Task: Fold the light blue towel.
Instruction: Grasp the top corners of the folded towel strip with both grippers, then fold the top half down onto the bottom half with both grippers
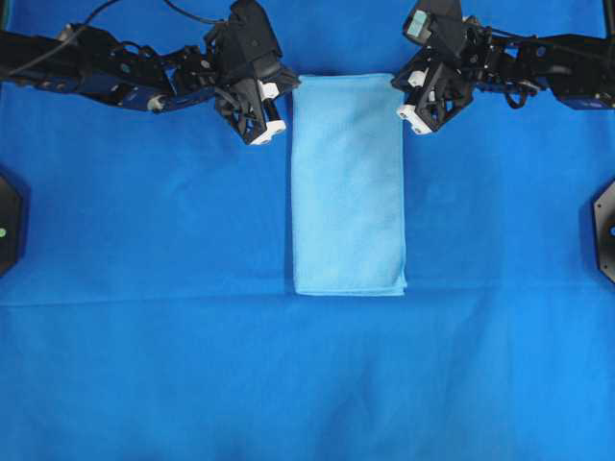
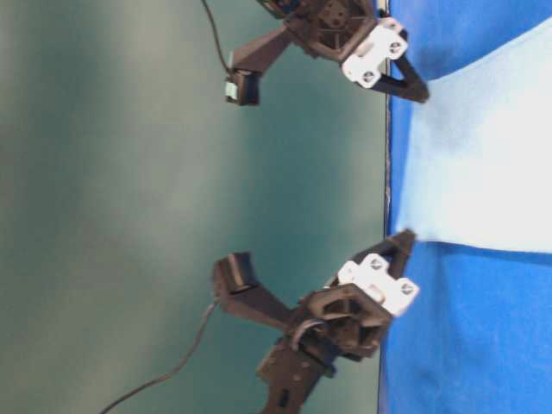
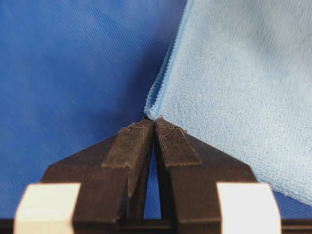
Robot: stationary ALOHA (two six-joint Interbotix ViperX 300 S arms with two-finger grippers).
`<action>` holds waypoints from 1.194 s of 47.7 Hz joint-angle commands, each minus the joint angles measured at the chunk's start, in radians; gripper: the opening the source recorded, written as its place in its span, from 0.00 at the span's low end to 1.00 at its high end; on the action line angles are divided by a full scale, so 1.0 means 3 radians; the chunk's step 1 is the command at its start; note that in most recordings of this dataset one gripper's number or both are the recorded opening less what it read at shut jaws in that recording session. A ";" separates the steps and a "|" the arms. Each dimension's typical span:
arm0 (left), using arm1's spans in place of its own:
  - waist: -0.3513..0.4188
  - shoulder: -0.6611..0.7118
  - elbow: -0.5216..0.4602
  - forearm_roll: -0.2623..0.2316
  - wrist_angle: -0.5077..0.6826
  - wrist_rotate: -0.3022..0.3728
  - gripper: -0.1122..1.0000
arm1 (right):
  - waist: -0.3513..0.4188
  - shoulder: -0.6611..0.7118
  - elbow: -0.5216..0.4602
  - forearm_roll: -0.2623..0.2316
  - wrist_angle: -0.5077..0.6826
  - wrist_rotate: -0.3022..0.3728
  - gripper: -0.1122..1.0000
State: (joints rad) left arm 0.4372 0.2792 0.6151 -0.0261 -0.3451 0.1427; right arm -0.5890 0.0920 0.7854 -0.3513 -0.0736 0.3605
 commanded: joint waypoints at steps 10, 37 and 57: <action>0.0123 -0.0205 -0.0092 0.0005 0.0066 0.0072 0.11 | -0.0077 -0.0220 -0.0118 0.0005 0.0128 -0.0005 0.13; -0.0240 -0.0736 -0.0031 0.0000 0.0501 0.0107 0.11 | 0.0281 -0.0813 -0.0097 0.0061 0.0736 0.0118 0.13; -0.0920 -0.1007 0.0327 0.0005 0.0793 -0.0020 0.11 | 0.1232 -0.1145 0.0164 0.0066 0.1191 0.0593 0.13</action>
State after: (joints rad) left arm 0.1963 0.0046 0.7118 -0.0261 -0.1058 0.1442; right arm -0.2638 -0.2301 0.8345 -0.3329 0.2684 0.5216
